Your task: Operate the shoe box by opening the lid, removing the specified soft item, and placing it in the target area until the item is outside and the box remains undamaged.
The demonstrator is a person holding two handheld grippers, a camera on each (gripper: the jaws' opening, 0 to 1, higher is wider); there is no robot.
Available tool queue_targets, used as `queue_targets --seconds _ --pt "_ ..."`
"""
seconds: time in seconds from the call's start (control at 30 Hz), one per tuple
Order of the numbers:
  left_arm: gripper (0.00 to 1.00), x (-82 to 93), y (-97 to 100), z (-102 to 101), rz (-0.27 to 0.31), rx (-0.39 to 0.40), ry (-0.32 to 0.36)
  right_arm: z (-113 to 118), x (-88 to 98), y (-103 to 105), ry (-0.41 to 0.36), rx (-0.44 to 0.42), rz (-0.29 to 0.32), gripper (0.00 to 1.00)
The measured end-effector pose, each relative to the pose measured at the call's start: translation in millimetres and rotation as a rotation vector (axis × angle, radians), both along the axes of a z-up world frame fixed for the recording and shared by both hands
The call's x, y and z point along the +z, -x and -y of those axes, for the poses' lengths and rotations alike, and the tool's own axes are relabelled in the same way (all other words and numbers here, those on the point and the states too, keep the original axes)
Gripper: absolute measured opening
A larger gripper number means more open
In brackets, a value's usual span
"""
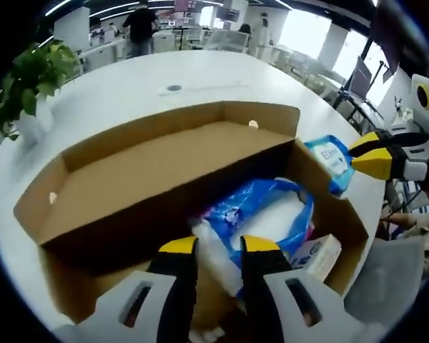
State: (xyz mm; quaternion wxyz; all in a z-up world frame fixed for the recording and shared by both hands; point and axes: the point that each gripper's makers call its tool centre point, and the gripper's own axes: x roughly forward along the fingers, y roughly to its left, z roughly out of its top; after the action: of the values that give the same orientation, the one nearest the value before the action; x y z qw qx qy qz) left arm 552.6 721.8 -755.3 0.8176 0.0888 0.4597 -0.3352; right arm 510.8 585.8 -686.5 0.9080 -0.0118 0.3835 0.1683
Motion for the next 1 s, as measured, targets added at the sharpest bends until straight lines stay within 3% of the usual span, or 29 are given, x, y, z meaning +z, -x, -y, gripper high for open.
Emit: queue_targets --seconds 0.47,1.0 --pt "0.21 -11.2 -5.2 -16 -0.007 0.010 -0.053 0 -1.0 -6 -0.005 0.008 -0.003 0.10" --pt "0.21 -9.5 -7.5 -53 -0.012 0.041 -0.057 -35 2.8 -16 -0.023 0.053 0.004 0.10"
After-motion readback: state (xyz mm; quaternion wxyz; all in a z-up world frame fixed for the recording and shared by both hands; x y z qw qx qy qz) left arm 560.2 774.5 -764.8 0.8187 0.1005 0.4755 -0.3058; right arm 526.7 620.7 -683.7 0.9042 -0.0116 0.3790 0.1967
